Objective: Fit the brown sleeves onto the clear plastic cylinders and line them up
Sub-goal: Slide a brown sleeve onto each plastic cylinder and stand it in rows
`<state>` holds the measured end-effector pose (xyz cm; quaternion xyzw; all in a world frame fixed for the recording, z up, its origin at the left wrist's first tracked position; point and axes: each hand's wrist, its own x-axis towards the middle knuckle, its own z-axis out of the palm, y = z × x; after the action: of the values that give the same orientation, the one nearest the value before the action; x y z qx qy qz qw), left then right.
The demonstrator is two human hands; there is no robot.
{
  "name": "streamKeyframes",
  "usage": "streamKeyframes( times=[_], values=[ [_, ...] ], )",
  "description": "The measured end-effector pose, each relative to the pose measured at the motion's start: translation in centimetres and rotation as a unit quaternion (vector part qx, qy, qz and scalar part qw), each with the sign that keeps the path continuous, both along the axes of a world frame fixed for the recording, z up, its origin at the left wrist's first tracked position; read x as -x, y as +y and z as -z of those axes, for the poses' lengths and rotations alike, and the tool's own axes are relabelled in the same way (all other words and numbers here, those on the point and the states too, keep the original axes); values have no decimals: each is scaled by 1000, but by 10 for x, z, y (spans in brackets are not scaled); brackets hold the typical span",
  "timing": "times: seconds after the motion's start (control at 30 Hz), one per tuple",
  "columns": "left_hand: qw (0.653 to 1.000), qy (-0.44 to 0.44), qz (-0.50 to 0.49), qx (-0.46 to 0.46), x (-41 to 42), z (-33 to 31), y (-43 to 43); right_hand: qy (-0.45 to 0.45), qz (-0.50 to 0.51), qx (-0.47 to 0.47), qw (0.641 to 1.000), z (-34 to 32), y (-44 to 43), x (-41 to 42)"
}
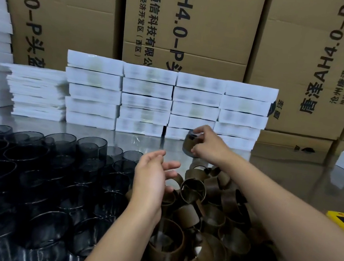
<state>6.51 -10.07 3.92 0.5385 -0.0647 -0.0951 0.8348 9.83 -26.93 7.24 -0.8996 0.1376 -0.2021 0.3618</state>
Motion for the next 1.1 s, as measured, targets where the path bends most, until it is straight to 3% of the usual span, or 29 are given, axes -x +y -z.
streamKeyframes(
  times=[0.77,1.1],
  values=[
    [1000,24,-3,13,7,-8,4,159,-12,69,985,41,16,-33],
    [999,-1,34,-22,7,-5,4,96,-18,90,991,32,18,-34]
  ],
)
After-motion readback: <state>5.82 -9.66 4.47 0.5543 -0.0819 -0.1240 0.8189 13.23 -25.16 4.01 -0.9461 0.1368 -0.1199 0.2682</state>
